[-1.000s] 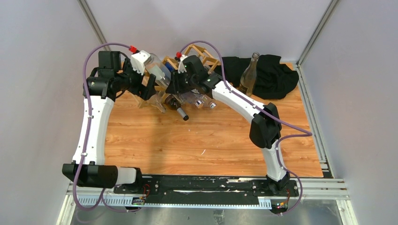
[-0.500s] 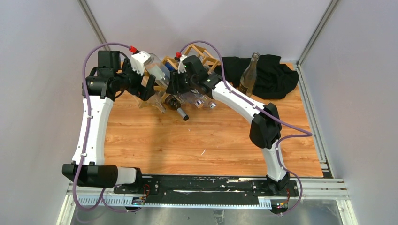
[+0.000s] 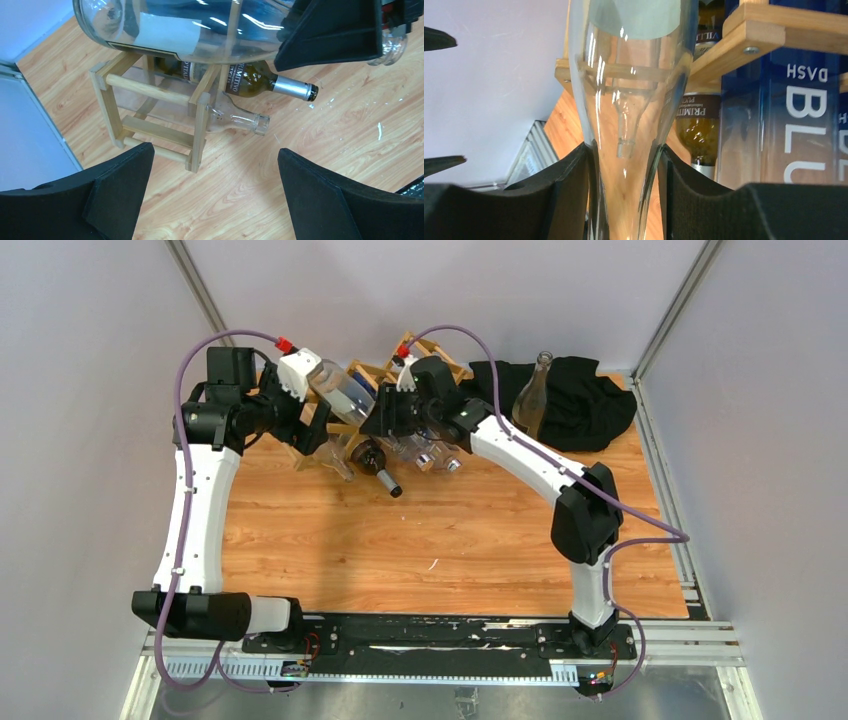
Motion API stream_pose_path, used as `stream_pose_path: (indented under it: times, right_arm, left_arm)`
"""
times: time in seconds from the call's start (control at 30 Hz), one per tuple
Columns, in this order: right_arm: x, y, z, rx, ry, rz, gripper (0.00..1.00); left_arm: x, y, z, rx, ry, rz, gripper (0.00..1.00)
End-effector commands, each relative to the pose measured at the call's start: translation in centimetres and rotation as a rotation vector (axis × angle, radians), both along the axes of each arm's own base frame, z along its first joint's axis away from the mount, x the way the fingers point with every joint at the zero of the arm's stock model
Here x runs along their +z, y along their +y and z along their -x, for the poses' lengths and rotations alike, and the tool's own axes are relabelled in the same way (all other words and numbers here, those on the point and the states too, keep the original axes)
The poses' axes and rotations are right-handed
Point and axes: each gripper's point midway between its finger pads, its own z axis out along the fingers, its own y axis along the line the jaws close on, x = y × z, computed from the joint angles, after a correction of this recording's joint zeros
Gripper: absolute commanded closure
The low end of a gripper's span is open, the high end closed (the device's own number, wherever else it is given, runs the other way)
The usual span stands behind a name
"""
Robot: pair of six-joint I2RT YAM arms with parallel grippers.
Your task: Take the wine bottle off the wine rack
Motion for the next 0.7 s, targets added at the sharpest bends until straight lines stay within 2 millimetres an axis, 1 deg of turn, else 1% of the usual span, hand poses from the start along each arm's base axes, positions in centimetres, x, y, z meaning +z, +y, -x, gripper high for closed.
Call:
stream_pose_path:
  times: [0.0,0.03,0.07,0.1,0.27,0.43,0.67]
  right_arm:
    - [10.5,0.1,2.4,0.095,-0.137,-0.278,1.00]
    - [11.1,-0.1,2.6,0.105,-0.142,-0.302,1.00]
    - [11.1,-0.3,2.9,0.110,-0.130,-0.318,1.00]
    - [11.6,-0.5,3.1,0.115,-0.127,-0.340,1.00]
    - [12.2,-1.5,3.9,0.122,-0.101,-0.390,1.00]
    - [13.9,-3.0,4.4,0.127,-0.100,-0.466,1.00]
    - [15.6,-4.8,5.6,0.135,-0.132,-0.493,1.00]
  left_arm:
    - [0.1,0.2,0.0,-0.018,-0.005,-0.021,0.00]
    - [0.0,0.3,-0.1,-0.023,-0.008,-0.028,0.00]
    - [0.0,0.3,-0.2,-0.028,-0.012,-0.035,0.00]
    - [0.1,0.3,-0.2,-0.034,-0.015,-0.040,0.00]
    - [0.2,0.1,-0.3,-0.068,-0.030,-0.049,0.00]
    - [0.3,0.0,-0.4,-0.115,-0.054,-0.077,0.00]
    - [1.2,-0.4,-0.4,-0.181,-0.108,-0.101,0.00]
